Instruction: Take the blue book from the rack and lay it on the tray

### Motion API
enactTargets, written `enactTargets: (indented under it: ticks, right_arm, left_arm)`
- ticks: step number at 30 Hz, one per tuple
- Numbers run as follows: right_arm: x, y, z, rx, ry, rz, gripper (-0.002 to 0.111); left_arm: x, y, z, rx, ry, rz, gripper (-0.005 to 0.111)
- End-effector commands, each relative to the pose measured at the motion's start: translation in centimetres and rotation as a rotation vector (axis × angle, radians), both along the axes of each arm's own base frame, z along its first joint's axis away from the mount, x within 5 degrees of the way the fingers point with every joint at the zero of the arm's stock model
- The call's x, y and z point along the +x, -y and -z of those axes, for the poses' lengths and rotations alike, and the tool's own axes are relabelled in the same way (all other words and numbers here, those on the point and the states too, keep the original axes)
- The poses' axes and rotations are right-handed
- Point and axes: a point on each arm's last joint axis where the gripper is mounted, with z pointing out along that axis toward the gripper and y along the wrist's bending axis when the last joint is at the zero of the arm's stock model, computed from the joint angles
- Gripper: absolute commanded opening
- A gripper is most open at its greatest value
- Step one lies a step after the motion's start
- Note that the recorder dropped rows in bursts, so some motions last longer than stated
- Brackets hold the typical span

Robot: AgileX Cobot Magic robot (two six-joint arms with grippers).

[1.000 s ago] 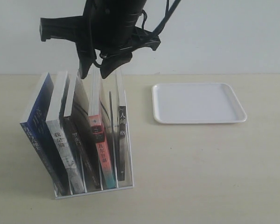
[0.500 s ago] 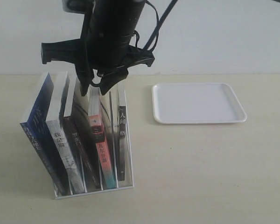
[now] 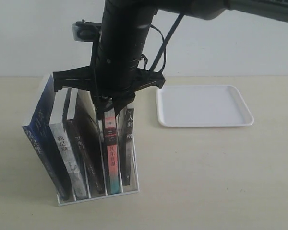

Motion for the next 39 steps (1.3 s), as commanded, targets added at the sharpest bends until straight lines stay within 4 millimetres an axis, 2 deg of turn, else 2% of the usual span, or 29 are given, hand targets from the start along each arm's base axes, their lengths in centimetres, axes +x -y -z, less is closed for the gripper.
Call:
enactTargets:
  ticks: [1,6,9,20,24,39]
  right_arm:
    - [-0.2,-0.1,0.0,-0.001,-0.004,-0.005,0.000]
    - [-0.2,-0.1,0.0,-0.001,-0.004,-0.005,0.000]
    - [-0.4,0.2,-0.7,0.011,0.007,-0.005,0.000]
    - [-2.3,2.6,-6.7,0.102,0.126,-0.003,0.000]
    - [-2.5,2.8,-7.3,0.110,0.136,-0.003,0.000]
    - [-2.5,2.8,-7.3,0.106,0.145,-0.024,0.000]
  left_arm:
    - [0.0,0.0,-0.2,0.001,0.016,0.001,0.004]
    - [0.0,0.0,-0.2,0.001,0.016,0.001,0.004]
    - [0.0,0.0,-0.2,0.001,0.016,0.001,0.004]
    - [0.0,0.0,-0.2,0.001,0.016,0.001,0.004]
    - [0.0,0.0,-0.2,0.001,0.016,0.001,0.004]
    - [0.0,0.0,-0.2,0.001,0.016,0.001,0.004]
